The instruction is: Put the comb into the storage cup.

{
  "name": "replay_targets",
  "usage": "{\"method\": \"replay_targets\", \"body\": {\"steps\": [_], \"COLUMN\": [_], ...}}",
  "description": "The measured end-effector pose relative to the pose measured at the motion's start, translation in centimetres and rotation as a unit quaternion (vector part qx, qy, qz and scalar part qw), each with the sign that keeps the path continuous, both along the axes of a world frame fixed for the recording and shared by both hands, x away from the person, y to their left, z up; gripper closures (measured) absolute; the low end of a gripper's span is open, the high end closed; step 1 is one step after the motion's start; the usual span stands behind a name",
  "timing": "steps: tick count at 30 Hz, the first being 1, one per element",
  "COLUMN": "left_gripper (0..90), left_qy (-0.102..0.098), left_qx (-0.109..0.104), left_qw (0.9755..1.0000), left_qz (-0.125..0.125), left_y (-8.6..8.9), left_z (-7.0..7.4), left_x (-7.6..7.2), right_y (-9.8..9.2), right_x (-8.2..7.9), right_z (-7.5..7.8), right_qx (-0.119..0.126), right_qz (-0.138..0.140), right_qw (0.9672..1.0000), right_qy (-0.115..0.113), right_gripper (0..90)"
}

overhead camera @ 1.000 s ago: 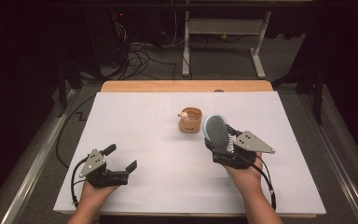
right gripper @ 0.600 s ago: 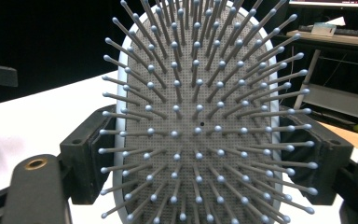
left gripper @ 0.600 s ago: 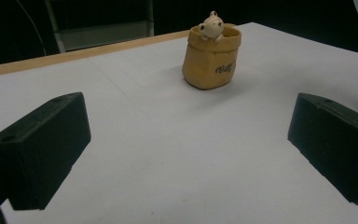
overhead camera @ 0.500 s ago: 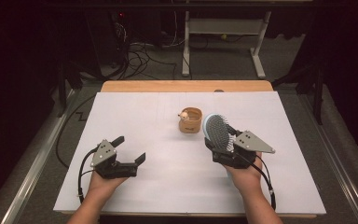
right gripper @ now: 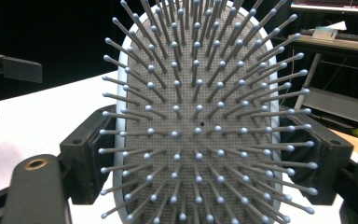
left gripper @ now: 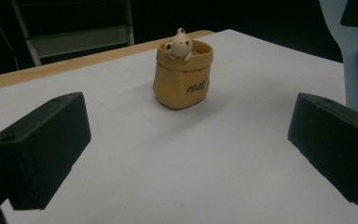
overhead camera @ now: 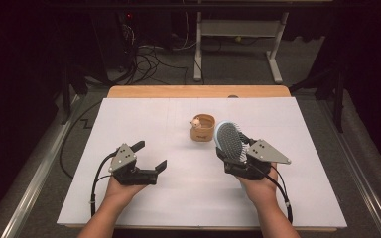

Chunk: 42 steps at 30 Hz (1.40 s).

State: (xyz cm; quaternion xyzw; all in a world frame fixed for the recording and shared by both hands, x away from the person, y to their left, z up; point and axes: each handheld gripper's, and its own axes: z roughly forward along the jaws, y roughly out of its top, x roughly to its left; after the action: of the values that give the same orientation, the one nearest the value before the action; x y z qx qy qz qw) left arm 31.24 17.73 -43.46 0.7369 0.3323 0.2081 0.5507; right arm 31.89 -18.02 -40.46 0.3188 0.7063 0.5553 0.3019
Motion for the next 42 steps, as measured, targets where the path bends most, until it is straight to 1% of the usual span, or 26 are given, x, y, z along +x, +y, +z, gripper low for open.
{"method": "replay_targets", "body": {"steps": [1, 2, 4, 5, 9, 13, 14, 20, 24, 25, 28, 33, 37, 38, 42], "left_gripper": [0.0, 0.0, 0.0, 0.0, 0.0, 0.0, 0.0, 0.0, 0.0, 0.0, 0.0, 0.0, 0.0, 0.0, 0.0], "left_qy": [-0.001, -0.001, 0.000, 0.000, -0.002, -0.004, -0.003, -0.006, -0.010, -0.011, -0.010, -0.008, -0.007, -0.001, 0.003], "left_qx": [-0.002, -0.002, -0.001, -0.001, -0.004, -0.006, -0.008, -0.006, -0.012, -0.015, -0.015, -0.015, -0.017, -0.018, -0.015], "left_qw": [1.0000, 1.0000, 0.9999, 0.9999, 0.9997, 0.9995, 0.9994, 0.9990, 0.9985, 0.9983, 0.9981, 0.9973, 0.9966, 0.9964, 0.9963], "left_qz": [-0.004, -0.004, -0.013, -0.013, -0.025, -0.030, -0.033, -0.044, -0.052, -0.056, -0.058, -0.071, -0.080, -0.083, -0.085], "left_y": [-0.4, -0.4, -1.0, -1.0, -2.0, -2.5, -2.9, -3.8, -4.5, -4.9, -5.6, -6.8, -7.1, -7.1, -7.1], "left_z": [0.0, 0.0, 0.1, 0.1, 0.2, 0.2, 0.2, 0.4, 0.7, 0.8, 0.7, 0.9, 0.9, 0.9, 0.9], "left_x": [0.2, 0.2, 0.4, 0.4, 0.6, 0.8, 0.9, 1.1, 1.3, 1.5, 1.9, 2.3, 2.2, 2.1, 1.8], "right_y": [0.0, 0.0, 0.0, 0.0, 0.0, -0.1, 0.0, 0.0, -0.1, -0.1, -0.2, -0.3, -0.3, -0.3, -0.3], "right_x": [0.0, 0.0, 0.0, 0.0, -0.1, -0.1, -0.1, -0.1, -0.1, -0.2, -0.2, -0.2, -0.2, -0.3, -0.3], "right_z": [0.0, 0.0, 0.0, 0.0, 0.0, 0.0, 0.1, 0.1, 0.2, 0.2, 0.3, 0.3, 0.3, 0.3, 0.2], "right_qx": [0.000, 0.000, -0.001, -0.001, -0.003, -0.002, -0.003, -0.005, -0.003, -0.002, -0.003, -0.004, -0.004, -0.007, -0.008], "right_qz": [0.000, 0.000, -0.001, -0.001, -0.003, -0.003, -0.003, -0.005, -0.007, -0.008, -0.008, -0.011, -0.012, -0.015, -0.016], "right_qw": [1.0000, 1.0000, 1.0000, 1.0000, 1.0000, 1.0000, 1.0000, 0.9999, 0.9999, 0.9999, 0.9999, 0.9999, 0.9998, 0.9998, 0.9997], "right_qy": [0.000, 0.000, 0.000, 0.000, -0.004, -0.003, -0.005, -0.008, -0.009, -0.008, -0.011, -0.012, -0.013, -0.014, -0.014], "right_gripper": [20.7, 20.7, 20.7, 20.7, 20.7, 20.7, 20.6, 20.7, 20.6, 20.6, 20.7, 20.7, 20.6, 20.6, 20.6]}}
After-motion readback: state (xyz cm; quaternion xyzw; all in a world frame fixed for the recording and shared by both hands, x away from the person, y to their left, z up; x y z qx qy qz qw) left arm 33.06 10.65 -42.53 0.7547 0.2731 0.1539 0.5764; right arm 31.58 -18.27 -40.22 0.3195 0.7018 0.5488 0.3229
